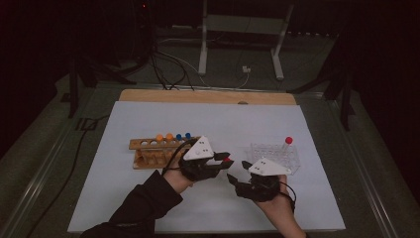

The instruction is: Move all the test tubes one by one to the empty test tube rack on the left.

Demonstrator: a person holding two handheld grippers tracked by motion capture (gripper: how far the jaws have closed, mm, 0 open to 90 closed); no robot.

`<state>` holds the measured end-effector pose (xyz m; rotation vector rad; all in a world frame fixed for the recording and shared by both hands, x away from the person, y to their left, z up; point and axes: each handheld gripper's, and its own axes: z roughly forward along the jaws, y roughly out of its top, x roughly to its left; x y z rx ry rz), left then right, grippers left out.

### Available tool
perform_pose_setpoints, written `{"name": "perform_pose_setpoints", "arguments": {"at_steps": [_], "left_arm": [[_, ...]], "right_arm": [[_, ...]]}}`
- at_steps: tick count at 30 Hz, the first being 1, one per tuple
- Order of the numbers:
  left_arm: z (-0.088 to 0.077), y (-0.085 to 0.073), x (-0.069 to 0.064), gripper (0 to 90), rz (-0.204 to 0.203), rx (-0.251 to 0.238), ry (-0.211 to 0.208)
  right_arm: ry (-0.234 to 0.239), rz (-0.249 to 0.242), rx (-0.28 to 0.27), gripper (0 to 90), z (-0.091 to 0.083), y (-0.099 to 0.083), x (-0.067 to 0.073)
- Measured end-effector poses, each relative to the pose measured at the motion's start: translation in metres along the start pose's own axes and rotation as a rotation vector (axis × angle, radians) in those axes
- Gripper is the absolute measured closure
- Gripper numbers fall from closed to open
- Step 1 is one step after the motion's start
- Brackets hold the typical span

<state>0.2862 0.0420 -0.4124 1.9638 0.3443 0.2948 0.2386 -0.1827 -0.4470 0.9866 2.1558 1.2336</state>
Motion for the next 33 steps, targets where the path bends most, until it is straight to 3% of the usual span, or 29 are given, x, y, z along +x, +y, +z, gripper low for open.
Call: {"name": "perform_pose_setpoints", "arguments": {"at_steps": [9, 12, 15, 27, 33], "left_arm": [[-0.048, -0.003, 0.018, 72.3, -0.012, 0.003, 0.117], [-0.065, -0.005, 0.025, 72.3, -0.018, 0.002, 0.164], [-0.080, -0.009, 0.030, 72.3, -0.030, -0.004, 0.198], [-0.126, -0.026, 0.050, 72.2, -0.072, 0.011, 0.335], [-0.144, -0.032, 0.065, 72.2, -0.081, 0.018, 0.423]], "right_arm": [[-0.049, 0.039, -0.039, 4.1, -0.012, 0.002, -0.017], [-0.048, 0.051, -0.044, 0.0, -0.014, 0.001, -0.020], [-0.025, 0.054, -0.056, 0.0, -0.016, 0.001, -0.022], [-0.021, 0.049, -0.051, 0.0, -0.018, -0.001, -0.025], [-0.021, 0.050, -0.057, 0.0, -0.019, -0.002, -0.026]]}}
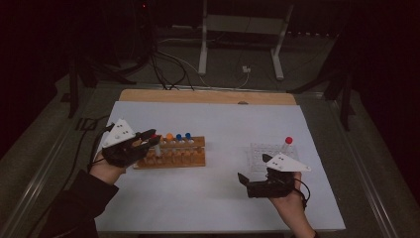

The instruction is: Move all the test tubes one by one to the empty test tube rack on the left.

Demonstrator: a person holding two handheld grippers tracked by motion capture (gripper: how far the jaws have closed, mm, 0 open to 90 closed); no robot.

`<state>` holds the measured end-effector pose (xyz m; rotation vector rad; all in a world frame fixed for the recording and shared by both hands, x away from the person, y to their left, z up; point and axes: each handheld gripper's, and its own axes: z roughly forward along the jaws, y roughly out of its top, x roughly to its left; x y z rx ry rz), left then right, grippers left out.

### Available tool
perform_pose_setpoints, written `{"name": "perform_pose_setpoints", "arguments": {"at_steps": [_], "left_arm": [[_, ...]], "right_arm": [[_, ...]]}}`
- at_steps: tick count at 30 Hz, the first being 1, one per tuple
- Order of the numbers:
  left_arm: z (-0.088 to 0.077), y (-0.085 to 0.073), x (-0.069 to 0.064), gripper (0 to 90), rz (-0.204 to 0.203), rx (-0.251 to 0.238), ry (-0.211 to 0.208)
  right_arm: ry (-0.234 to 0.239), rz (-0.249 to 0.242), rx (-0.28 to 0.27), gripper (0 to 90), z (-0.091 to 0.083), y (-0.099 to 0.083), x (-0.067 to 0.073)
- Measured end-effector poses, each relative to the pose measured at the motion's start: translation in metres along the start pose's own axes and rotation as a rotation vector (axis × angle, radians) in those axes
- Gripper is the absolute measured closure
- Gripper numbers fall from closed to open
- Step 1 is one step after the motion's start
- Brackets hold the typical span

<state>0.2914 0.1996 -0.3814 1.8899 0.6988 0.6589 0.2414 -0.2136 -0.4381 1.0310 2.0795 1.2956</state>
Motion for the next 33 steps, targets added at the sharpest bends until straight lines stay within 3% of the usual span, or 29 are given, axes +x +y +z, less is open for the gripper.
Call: {"name": "perform_pose_setpoints", "arguments": {"at_steps": [9, 13, 19, 25, 33], "left_arm": [[0.005, -0.003, 0.021, 72.2, -0.026, -0.037, 0.099], [0.014, -0.009, 0.027, 72.2, -0.056, -0.043, 0.092], [0.028, -0.022, 0.029, 72.2, -0.069, -0.002, 0.088], [0.039, -0.037, 0.030, 72.2, -0.106, 0.024, 0.085], [0.050, -0.048, 0.032, 72.1, -0.127, 0.073, 0.081]], "right_arm": [[0.006, -0.001, -0.007, 0.0, 0.000, -0.002, -0.001], [0.002, 0.002, -0.010, 0.0, -0.001, -0.002, -0.002], [0.000, 0.005, -0.011, 0.0, -0.002, -0.003, -0.004], [-0.003, 0.008, -0.015, 0.0, -0.004, -0.003, -0.006], [-0.008, 0.013, -0.023, 0.0, -0.005, -0.003, -0.008]]}}
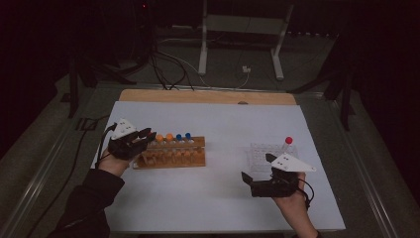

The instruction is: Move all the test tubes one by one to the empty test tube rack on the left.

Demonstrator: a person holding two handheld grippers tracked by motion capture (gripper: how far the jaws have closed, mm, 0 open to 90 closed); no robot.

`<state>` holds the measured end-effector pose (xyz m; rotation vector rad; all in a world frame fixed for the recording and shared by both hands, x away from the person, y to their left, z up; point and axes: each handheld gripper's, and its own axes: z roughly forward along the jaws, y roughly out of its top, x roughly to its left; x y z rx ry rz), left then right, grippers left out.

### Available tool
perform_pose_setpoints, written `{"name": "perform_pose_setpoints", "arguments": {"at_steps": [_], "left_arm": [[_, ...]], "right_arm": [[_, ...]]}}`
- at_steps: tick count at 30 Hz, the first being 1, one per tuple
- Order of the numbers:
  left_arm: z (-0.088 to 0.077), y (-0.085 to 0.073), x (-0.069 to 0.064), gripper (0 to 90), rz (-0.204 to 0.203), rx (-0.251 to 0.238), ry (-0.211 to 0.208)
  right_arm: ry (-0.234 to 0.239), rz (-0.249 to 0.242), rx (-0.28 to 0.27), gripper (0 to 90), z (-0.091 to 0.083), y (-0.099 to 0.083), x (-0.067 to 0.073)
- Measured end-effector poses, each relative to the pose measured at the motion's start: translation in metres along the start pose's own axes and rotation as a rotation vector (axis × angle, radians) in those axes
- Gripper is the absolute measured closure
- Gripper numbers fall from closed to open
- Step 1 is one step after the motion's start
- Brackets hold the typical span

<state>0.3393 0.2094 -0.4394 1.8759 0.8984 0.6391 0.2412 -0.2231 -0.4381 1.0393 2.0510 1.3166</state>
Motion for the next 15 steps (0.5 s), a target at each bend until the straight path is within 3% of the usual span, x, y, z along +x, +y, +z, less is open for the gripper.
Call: {"name": "perform_pose_setpoints", "arguments": {"at_steps": [12, 15], "left_arm": [[0.0001, -0.0045, 0.0041, 71.0, -0.022, 0.018, -0.015], [-0.0044, -0.0041, 0.0023, 59.4, -0.025, 0.003, -0.022]], "right_arm": [[-0.017, 0.001, -0.015, 0.0, -0.0036, 0.0020, -0.0059], [-0.021, 0.000, -0.027, 0.0, -0.0062, 0.0038, -0.0099]]}}
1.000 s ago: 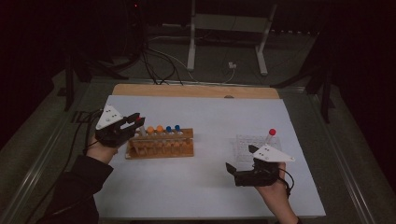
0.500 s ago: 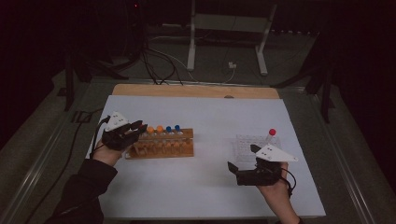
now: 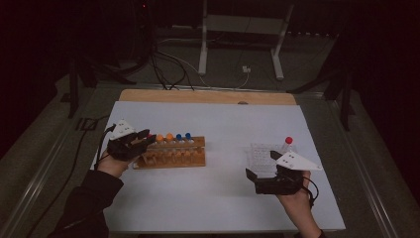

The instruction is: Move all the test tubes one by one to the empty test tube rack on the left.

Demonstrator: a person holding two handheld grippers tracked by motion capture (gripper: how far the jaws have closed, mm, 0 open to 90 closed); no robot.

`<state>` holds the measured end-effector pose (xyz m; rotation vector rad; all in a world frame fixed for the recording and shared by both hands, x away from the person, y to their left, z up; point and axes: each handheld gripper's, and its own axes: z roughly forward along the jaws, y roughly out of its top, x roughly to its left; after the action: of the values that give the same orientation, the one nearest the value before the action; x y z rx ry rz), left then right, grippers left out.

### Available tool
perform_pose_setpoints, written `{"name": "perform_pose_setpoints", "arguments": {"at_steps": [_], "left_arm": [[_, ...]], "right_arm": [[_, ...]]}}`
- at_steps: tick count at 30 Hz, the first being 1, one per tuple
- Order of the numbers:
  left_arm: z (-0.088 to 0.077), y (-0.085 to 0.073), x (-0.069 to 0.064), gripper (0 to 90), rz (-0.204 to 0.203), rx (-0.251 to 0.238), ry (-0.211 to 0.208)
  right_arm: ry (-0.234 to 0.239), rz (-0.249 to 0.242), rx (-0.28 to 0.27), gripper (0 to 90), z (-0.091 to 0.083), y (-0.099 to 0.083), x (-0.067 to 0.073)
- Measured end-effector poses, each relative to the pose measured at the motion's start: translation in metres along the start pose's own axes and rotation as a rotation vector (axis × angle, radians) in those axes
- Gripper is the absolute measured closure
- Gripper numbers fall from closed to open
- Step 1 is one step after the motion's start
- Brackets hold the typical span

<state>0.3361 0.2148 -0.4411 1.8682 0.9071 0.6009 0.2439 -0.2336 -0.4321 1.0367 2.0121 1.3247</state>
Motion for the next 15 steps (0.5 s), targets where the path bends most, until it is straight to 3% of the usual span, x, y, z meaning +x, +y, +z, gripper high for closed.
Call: {"name": "perform_pose_setpoints", "arguments": {"at_steps": [3, 8, 13, 15], "left_arm": [[-0.006, 0.000, -0.004, 44.2, 0.002, -0.013, 0.015], [-0.017, 0.001, -0.011, 17.8, -0.014, -0.033, -0.006], [-0.028, -0.002, -0.025, 2.9, -0.001, -0.052, -0.068], [-0.031, -0.005, -0.029, 1.8, 0.009, -0.055, -0.089]], "right_arm": [[-0.027, -0.008, -0.007, 0.0, -0.003, 0.002, -0.006], [-0.090, -0.014, -0.006, 0.0, -0.006, 0.002, -0.022], [-0.163, 0.020, 0.010, 0.0, -0.006, -0.005, -0.045], [-0.202, 0.040, 0.020, 0.0, -0.006, -0.010, -0.055]]}}
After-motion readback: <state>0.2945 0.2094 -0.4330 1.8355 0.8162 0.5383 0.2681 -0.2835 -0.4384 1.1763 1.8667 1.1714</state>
